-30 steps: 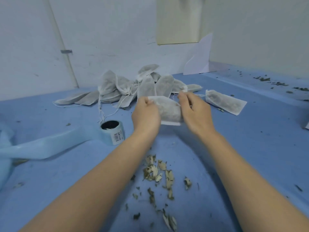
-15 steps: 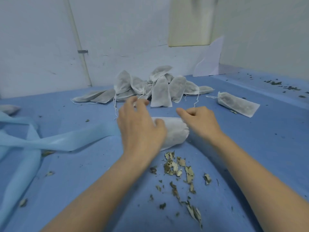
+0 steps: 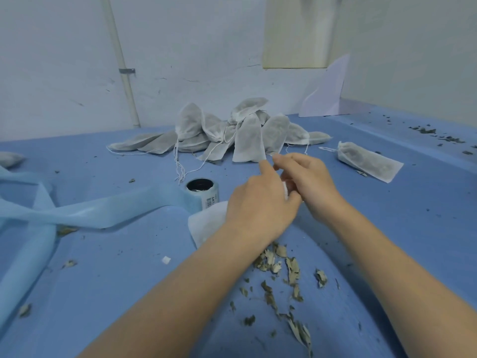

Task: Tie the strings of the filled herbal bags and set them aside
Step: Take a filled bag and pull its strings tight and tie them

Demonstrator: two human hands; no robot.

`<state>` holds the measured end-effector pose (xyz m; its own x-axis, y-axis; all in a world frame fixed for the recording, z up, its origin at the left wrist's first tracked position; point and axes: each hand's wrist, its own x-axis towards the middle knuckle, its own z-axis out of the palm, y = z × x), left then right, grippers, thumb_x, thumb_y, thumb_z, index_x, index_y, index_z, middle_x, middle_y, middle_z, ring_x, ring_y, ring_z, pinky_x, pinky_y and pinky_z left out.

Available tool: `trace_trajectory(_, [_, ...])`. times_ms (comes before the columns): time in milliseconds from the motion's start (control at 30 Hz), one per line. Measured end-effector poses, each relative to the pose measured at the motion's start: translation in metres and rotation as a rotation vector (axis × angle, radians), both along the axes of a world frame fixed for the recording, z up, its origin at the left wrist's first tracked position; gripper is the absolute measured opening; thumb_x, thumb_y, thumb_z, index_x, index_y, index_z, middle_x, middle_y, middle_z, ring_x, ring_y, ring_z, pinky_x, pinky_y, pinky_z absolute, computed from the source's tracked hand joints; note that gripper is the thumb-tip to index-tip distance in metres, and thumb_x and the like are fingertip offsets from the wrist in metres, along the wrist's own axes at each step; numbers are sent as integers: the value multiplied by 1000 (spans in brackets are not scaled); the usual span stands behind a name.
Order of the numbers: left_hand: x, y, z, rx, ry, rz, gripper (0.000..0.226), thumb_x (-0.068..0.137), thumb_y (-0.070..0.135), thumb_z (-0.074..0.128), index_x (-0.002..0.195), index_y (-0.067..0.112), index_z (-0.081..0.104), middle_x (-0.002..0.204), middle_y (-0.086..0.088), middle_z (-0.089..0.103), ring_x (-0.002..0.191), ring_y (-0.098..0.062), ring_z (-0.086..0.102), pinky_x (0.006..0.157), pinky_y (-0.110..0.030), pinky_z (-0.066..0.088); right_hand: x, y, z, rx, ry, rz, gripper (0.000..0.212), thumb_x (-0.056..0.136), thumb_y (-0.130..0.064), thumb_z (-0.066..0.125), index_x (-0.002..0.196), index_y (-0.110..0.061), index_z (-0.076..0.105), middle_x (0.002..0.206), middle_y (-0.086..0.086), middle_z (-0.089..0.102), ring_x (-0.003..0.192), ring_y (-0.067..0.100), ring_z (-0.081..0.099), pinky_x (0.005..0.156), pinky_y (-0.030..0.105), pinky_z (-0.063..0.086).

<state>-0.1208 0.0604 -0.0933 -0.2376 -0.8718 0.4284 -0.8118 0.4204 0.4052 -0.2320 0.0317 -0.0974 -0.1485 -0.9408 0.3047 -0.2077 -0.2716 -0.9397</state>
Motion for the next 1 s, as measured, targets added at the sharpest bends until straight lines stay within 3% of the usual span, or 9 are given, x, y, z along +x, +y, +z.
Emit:
trace_trajectory(200, [7, -3, -5, -88, -172, -15, 27, 100, 34, 34, 106, 14, 51, 99, -8, 61, 94, -29, 56, 67, -32, 30, 0, 1, -3, -11, 148, -126, 22, 90, -36, 60, 73, -23, 65, 50, -10, 59, 49, 0, 55, 57, 15, 42])
trace_trajectory(333, [9, -6, -4, -31, -20, -16, 18, 98, 18, 38, 105, 12, 53, 106, -5, 57, 97, -25, 53, 69, -29, 30, -2, 4, -2, -21, 266, -209, 46, 91, -38, 56, 48, -24, 60, 49, -11, 59, 51, 3, 52, 60, 20, 41])
trace_trajectory(400, [10, -6, -3, 34, 101, -19, 15, 95, 14, 40, 103, 14, 53, 106, -2, 59, 95, -23, 54, 69, -31, 35, -2, 4, 0, 6, 274, -237, 54, 90, -40, 55, 39, -22, 58, 50, -9, 62, 57, 10, 56, 62, 24, 43])
trace_trajectory(467, [11, -6, -3, 78, 201, -37, 13, 95, 14, 41, 101, 17, 52, 104, 1, 62, 94, -22, 57, 73, -36, 43, -1, 4, 3, 62, 234, -249, 57, 88, -43, 55, 36, -20, 58, 45, -8, 58, 51, 7, 53, 60, 26, 42])
trace_trajectory(567, [12, -5, -4, 86, 312, -51, 9, 97, 20, 42, 97, 20, 52, 97, 2, 64, 87, -21, 59, 75, -40, 48, 0, 6, 9, 239, 54, -157, 59, 87, -44, 56, 34, -18, 51, 38, -6, 42, 36, 10, 32, 45, 24, 30])
trace_trajectory(633, [12, -5, -4, 69, 380, -51, 9, 97, 23, 43, 93, 22, 52, 93, 3, 64, 85, -20, 58, 74, -38, 47, 1, 9, 12, 360, -202, -36, 54, 88, -40, 57, 40, -18, 48, 39, -6, 29, 38, 12, 21, 37, 21, 20])
trace_trajectory(800, [15, -6, -9, 93, 563, -21, 14, 94, 24, 47, 82, 26, 54, 86, 7, 67, 83, -9, 58, 68, -22, 41, 6, 13, 12, 507, -832, 258, 31, 74, -16, 46, 47, -9, 58, 42, -10, 26, 32, 7, 17, 35, 17, 9])
trace_trajectory(867, [18, -6, -11, 109, 639, 13, 17, 91, 23, 49, 76, 25, 55, 79, 10, 65, 72, -2, 55, 58, -11, 36, 11, 16, 12, 497, -968, 317, 24, 65, -10, 44, 53, -4, 64, 44, -9, 29, 32, 7, 19, 36, 18, 9])
trace_trajectory(1000, [19, -4, -14, 131, 773, 17, 15, 85, 21, 51, 70, 20, 55, 68, 8, 63, 65, -3, 52, 58, -13, 37, 19, 21, 14, 422, -1042, 304, 27, 64, -4, 42, 70, 0, 68, 46, -7, 30, 34, 8, 16, 36, 17, 11])
